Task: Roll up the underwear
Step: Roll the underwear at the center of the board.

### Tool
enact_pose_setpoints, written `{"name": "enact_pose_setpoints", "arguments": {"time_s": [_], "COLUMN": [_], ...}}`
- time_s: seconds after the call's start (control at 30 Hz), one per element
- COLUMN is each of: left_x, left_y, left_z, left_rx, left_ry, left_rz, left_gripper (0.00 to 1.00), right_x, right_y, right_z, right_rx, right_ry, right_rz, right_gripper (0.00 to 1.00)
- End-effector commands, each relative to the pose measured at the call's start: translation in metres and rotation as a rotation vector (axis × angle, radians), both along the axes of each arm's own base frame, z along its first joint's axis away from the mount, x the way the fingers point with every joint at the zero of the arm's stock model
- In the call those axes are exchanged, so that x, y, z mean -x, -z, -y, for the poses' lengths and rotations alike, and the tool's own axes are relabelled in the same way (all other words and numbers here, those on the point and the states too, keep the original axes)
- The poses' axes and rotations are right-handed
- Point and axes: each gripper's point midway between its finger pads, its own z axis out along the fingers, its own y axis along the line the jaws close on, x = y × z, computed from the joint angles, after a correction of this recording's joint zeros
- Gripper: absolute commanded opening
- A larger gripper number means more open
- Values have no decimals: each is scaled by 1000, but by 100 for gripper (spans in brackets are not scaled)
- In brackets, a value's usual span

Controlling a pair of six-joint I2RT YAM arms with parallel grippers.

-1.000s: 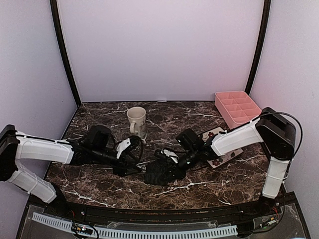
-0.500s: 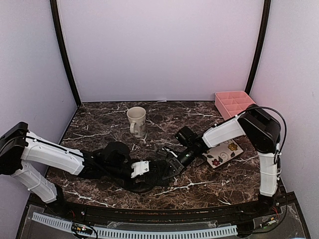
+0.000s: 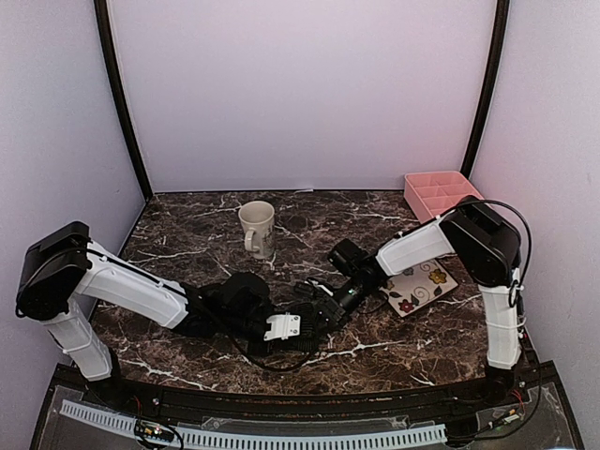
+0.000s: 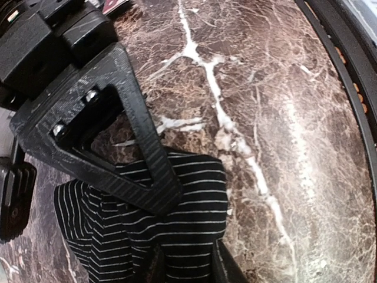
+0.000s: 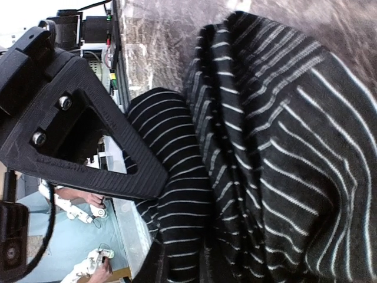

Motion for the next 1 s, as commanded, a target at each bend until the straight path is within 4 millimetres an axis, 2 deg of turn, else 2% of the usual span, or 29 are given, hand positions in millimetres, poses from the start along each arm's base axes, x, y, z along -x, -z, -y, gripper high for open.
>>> {"name": "enact_pose_setpoints", "arguments": {"time_s": [0.0,0.07,0.2,0.33,0.43,0.5,0.57,0.73,0.83,0.97], "left_x": [16,20,25,27,25,20,16,3,-2,-6], "left_y": [22,23,13,-2,-14,-15,-13,-5,3,9], "left_z": [-20,-23,-23,-22,-19,-18,-19,-20,-19,-19], "left_rx": [-90,-87,-38,25,94,116,120,112,96,101], "left_ry": [-23,-31,-20,-3,5,-6,-14,-37,-50,-62], "left_rz": [-139,-228,-414,-648,-795,-884,-970,-1195,-1274,-1314], "left_gripper": [22,19,14,12,11,10,10,12,13,13], "right_x": [-5,-9,-20,-27,-21,-11,-1,23,26,26], "right_y": [9,7,-1,-26,-45,-46,-58,-66,-75,-67], "right_z": [15,19,26,34,39,41,38,21,9,-5], "right_rx": [69,65,56,-11,-79,-89,-113,-154,-200,-188], "right_ry": [49,73,96,117,113,77,39,-75,-87,-158], "right_rz": [71,113,279,498,652,741,851,1026,1077,1145], "right_gripper": [20,28,38,45,49,51,51,52,55,59]}}
